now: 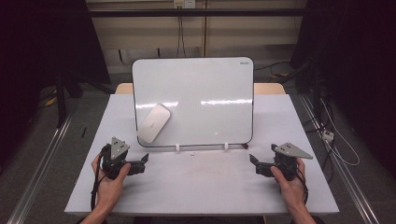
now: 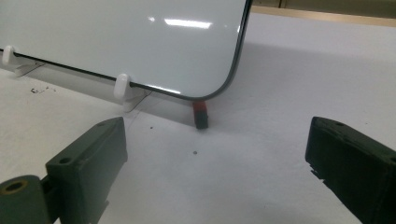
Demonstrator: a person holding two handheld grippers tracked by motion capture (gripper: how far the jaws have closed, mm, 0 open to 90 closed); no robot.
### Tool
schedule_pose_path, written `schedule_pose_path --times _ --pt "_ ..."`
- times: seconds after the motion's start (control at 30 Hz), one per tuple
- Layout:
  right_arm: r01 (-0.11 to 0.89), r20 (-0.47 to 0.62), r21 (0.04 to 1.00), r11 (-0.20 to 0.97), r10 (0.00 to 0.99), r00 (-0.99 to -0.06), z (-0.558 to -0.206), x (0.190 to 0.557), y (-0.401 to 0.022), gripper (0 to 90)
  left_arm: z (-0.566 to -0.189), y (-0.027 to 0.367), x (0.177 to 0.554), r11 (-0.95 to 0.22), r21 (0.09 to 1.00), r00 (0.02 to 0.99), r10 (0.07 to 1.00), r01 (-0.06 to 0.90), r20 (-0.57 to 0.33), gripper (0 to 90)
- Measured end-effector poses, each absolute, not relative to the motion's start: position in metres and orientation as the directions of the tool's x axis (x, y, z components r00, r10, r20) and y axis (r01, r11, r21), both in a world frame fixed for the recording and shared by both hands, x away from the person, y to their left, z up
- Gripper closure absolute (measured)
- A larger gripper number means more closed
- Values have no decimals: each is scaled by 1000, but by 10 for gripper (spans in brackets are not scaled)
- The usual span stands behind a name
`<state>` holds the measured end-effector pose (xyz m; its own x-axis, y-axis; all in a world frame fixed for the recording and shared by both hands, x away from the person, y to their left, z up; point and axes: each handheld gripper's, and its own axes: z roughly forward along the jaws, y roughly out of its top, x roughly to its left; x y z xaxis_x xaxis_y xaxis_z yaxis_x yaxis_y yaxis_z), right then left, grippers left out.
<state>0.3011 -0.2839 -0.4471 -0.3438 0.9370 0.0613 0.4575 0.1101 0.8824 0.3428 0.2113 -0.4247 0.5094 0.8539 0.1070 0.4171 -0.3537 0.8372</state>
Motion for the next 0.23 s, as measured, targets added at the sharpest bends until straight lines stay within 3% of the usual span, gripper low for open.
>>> schedule_pose_path --times 0.23 --pt "455 64 884 108 936 -345 -447 300 -285 59 -423 219 341 -297 860 485 872 415 67 46"
